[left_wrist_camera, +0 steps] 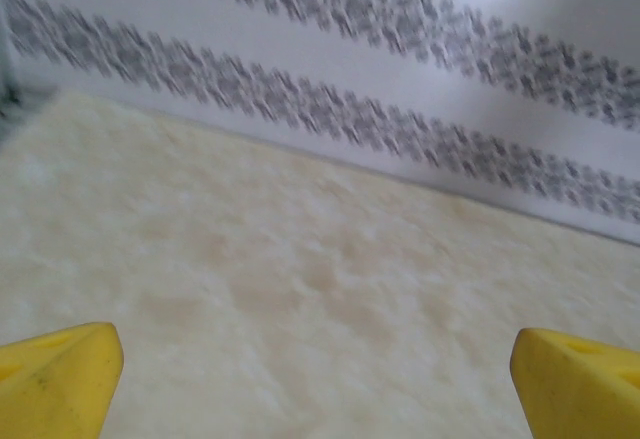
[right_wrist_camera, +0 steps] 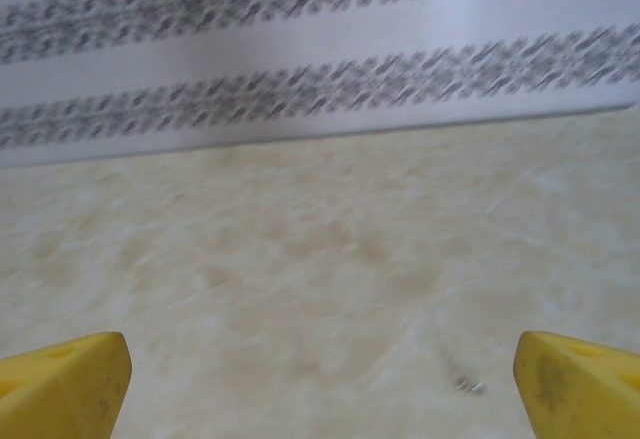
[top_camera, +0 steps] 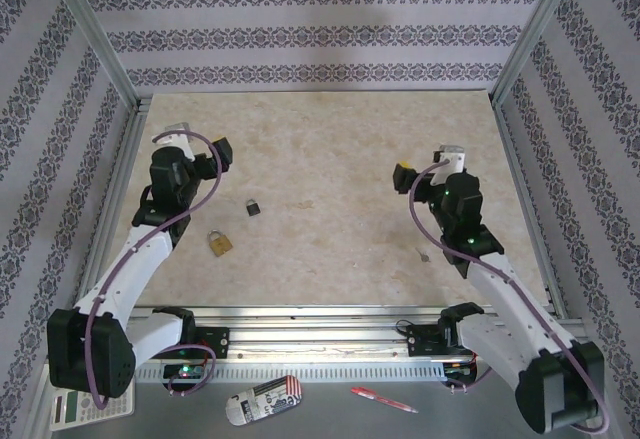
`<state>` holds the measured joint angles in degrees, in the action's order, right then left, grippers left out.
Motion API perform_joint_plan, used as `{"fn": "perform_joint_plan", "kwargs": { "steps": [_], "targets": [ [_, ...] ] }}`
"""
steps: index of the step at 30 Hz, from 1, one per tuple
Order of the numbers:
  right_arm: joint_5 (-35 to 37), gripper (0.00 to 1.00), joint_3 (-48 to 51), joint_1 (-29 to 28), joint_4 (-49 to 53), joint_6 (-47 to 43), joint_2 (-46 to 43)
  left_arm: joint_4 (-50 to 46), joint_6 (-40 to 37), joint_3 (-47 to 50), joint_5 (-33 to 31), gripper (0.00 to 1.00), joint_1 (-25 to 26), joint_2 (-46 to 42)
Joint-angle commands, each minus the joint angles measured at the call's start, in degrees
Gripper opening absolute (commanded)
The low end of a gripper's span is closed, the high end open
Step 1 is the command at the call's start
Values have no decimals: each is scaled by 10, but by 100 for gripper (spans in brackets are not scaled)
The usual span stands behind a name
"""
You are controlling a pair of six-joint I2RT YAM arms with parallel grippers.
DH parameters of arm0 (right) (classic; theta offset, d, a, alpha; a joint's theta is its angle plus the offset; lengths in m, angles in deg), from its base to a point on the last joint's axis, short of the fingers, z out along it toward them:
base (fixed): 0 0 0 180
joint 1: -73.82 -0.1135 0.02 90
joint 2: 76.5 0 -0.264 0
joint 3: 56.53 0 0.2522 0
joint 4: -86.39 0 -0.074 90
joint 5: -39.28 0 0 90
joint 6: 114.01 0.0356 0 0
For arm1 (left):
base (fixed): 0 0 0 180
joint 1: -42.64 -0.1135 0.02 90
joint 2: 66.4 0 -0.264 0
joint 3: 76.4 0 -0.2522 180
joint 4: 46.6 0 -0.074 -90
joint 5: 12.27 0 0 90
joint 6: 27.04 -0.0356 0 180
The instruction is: Unlock with the key
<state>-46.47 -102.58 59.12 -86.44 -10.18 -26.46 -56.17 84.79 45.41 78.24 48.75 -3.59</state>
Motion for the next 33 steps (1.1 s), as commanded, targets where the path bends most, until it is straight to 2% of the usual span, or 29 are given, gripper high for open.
{"fn": "perform_joint_plan", "kwargs": {
  "steps": [1, 5, 9, 15, 21, 26, 33],
  "targets": [
    [18, 98, -23, -51, 187, 73, -36, -238, 79, -40, 73, 99, 16, 14],
    [30, 98, -29, -92, 257, 123, -64, -233, 121, -11, 141, 99, 27, 7],
    [57, 98, -46, -118, 330, 157, -60, -266, 110, -19, 126, 99, 46, 30],
    [64, 97, -52, -120, 385, 183, -46, -304, 79, -44, 118, 99, 54, 80],
    [55, 95, -48, -123, 406, 200, -49, -333, 55, -69, 80, 100, 78, 134],
    [53, 94, -38, -136, 410, 212, -55, -346, 44, -97, 56, 93, 103, 198],
    [54, 91, -25, -163, 414, 234, -51, -355, 42, -145, 32, 89, 117, 287]
  ]
}}
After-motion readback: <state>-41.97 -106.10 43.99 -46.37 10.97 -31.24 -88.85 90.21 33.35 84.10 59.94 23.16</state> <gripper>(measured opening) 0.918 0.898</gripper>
